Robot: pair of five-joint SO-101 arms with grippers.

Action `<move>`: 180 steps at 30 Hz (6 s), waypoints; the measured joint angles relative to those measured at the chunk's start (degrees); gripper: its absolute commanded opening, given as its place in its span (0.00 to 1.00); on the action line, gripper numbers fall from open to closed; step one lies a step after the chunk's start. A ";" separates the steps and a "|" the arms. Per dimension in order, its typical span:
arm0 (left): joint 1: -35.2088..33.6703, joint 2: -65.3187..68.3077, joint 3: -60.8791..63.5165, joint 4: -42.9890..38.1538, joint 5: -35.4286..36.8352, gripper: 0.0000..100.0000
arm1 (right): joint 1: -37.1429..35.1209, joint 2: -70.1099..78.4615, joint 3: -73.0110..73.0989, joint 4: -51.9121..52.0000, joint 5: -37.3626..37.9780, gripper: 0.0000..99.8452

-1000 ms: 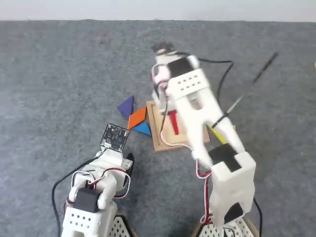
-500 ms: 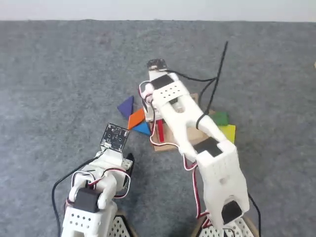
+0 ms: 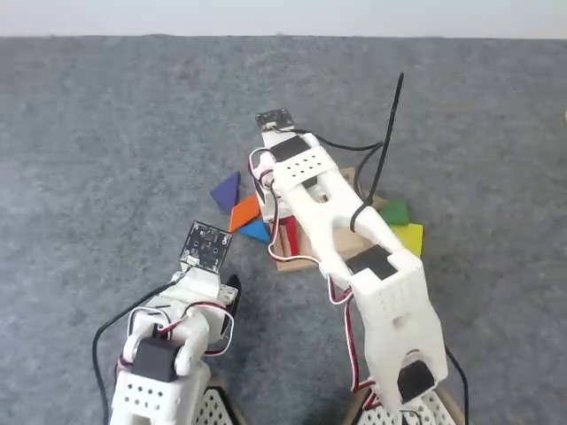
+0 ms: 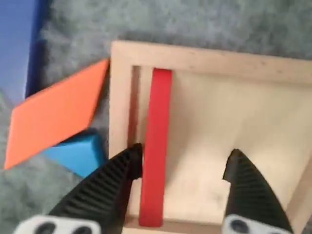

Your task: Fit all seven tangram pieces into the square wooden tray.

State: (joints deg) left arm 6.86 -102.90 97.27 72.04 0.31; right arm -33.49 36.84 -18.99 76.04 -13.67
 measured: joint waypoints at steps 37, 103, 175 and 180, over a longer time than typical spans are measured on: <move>0.00 0.00 0.00 0.00 0.00 0.10 | 11.43 -1.41 1.76 1.14 5.89 0.28; 0.00 0.00 0.00 0.00 0.00 0.10 | 7.03 -5.80 9.49 -4.40 7.03 0.28; 0.00 0.00 0.00 0.00 0.00 0.10 | 9.85 -5.63 10.90 -1.58 7.03 0.28; 0.00 0.00 0.00 0.00 0.00 0.10 | 19.34 -5.63 10.90 -4.13 8.35 0.28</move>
State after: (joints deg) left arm 6.86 -102.90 97.27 72.04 0.31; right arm -14.15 31.21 -8.09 71.91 -5.32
